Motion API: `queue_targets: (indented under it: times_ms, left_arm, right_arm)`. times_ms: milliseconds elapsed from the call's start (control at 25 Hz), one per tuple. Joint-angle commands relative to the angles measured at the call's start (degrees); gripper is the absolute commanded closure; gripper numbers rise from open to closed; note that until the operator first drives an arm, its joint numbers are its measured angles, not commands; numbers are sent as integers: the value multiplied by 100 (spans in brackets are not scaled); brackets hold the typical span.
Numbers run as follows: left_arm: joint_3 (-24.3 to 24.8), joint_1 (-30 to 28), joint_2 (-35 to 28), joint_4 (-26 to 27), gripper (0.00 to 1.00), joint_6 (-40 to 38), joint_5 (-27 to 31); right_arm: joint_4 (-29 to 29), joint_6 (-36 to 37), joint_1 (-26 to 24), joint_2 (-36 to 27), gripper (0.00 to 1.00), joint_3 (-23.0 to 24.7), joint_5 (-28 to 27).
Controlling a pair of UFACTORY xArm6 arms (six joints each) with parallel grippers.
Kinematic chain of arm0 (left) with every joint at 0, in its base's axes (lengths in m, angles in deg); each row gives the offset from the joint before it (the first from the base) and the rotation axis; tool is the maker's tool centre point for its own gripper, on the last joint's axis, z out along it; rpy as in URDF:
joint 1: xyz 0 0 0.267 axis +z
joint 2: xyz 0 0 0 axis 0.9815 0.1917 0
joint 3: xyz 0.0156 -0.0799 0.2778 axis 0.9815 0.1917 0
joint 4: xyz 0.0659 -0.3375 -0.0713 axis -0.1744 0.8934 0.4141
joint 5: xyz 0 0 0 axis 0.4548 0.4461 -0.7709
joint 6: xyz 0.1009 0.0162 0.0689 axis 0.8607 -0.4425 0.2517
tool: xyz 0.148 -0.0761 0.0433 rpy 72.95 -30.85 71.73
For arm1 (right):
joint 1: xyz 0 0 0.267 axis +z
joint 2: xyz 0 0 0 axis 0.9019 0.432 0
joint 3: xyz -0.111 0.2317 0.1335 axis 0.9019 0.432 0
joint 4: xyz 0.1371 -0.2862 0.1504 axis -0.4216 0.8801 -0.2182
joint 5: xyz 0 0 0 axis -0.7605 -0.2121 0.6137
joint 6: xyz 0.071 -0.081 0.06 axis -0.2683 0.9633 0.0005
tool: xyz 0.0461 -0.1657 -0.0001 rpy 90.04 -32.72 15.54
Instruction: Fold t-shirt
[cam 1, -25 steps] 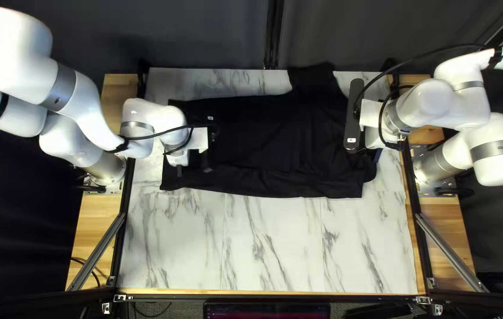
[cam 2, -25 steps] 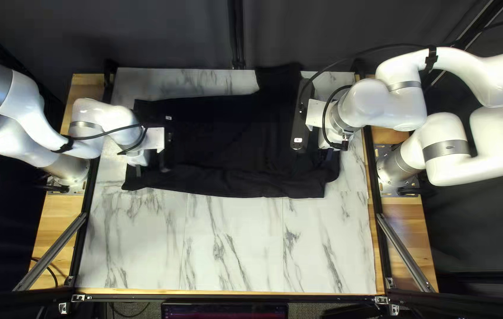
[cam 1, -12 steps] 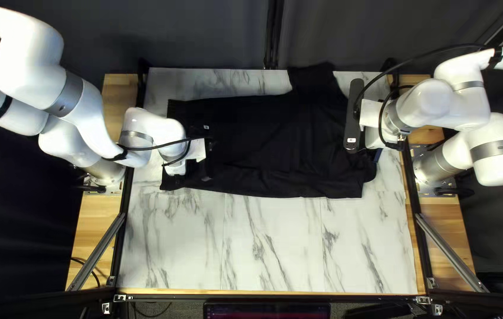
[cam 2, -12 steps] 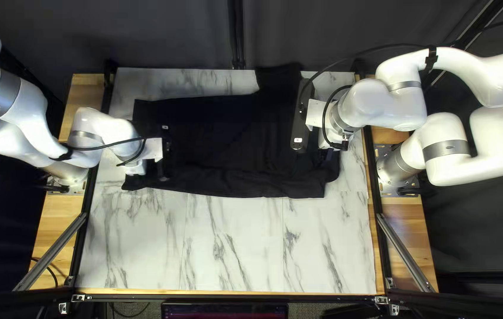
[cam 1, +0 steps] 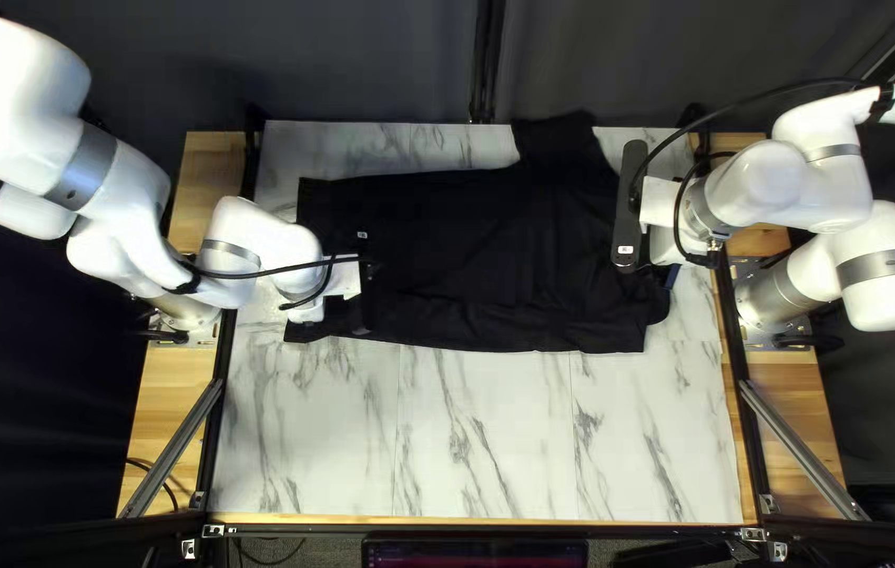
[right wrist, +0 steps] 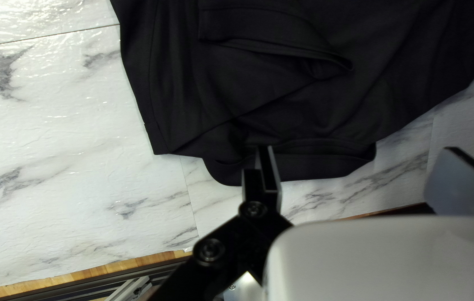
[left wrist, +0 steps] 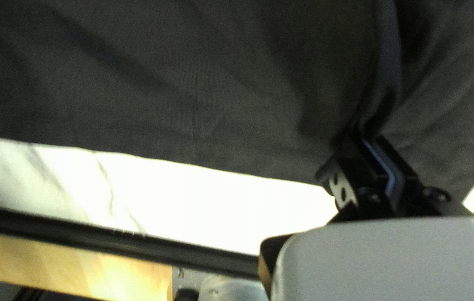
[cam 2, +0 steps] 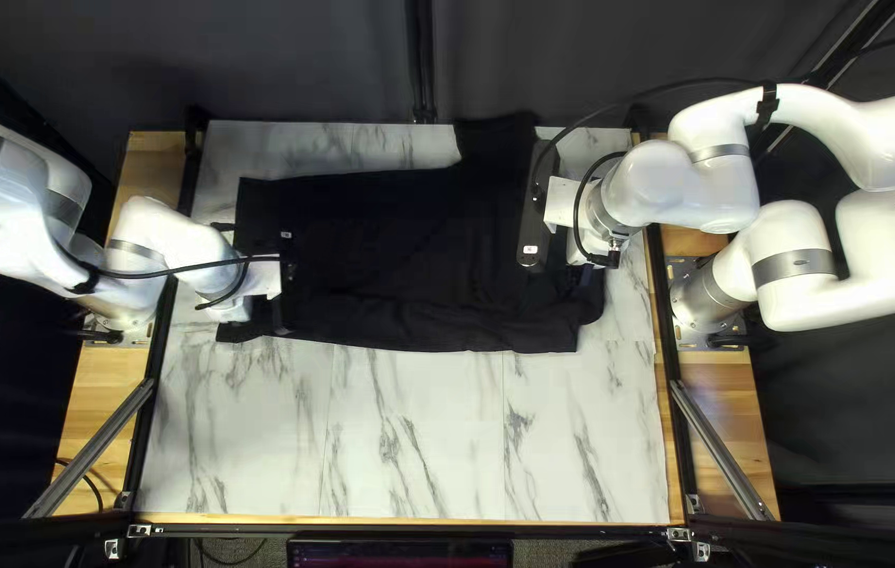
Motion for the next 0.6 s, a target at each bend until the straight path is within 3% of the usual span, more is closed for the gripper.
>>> queue_targets:
  times_ms: [40,600]
  left_arm:
    - [-161,-184,-55,-32,100,-196,376]
    - [-937,-964,54,126,100,-869,1510]
  right_arm:
    - [0,0,0,0,0,0,0]
    - [0,0,0,0,0,0,0]
